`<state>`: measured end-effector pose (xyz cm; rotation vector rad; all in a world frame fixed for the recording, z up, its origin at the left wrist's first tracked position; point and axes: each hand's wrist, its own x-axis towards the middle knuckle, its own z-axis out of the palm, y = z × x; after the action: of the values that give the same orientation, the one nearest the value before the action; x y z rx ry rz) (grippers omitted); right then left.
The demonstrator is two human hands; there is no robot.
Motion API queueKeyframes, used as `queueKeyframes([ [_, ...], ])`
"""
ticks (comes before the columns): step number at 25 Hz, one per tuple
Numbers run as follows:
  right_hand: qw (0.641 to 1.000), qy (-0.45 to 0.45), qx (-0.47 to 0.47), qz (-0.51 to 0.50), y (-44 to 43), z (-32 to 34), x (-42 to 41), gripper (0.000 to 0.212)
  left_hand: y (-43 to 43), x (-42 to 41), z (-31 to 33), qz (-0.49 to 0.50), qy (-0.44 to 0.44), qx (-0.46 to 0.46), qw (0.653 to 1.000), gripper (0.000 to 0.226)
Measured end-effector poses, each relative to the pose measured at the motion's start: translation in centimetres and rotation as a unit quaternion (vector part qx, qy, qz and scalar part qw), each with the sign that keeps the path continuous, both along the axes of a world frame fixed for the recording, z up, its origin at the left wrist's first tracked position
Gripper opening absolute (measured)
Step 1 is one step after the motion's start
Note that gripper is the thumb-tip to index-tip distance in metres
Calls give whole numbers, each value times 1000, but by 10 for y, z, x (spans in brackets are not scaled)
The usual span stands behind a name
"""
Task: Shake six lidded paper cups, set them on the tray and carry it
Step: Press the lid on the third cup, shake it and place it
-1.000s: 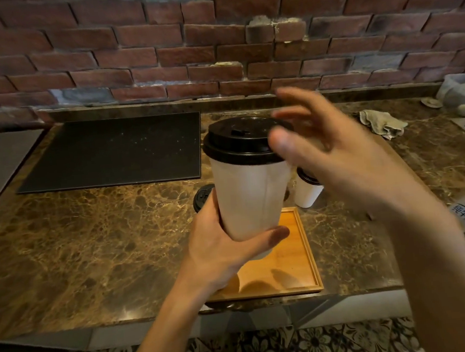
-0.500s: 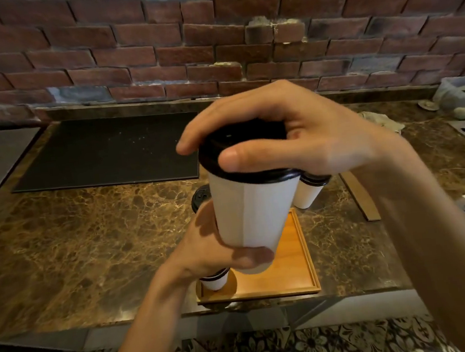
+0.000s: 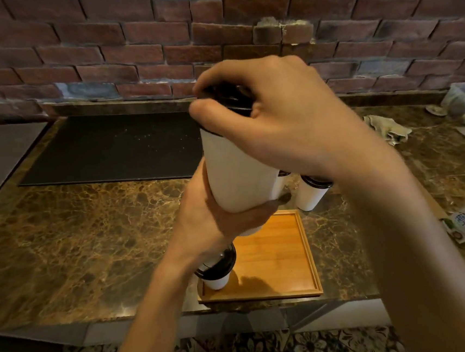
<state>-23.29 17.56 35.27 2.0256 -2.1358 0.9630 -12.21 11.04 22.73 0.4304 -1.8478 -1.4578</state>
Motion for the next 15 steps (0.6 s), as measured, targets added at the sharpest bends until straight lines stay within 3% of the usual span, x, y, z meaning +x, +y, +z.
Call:
queueKeyframes([
  [3,950,-170,68,254,4,6,-28,43,-14,11,7,-205,-3,30,978,63],
  [5,924,-200,93,313,3,1,-37,48,-13,9,7,-231,-11,25,972,62],
  [8,951,-185,98,230,5,2,-39,42,-3,1,2,-142,-9,23,990,63],
  [12,998,-31,41,-24,-5,-7,-15,36,8,-12,3,100,-35,-22,994,76],
  [13,997,1,11,-72,-8,-12,-6,33,9,-13,4,115,-36,-29,992,77],
  [15,997,-6,-43,-63,-9,-13,-2,29,5,-11,5,86,-26,-22,996,78],
])
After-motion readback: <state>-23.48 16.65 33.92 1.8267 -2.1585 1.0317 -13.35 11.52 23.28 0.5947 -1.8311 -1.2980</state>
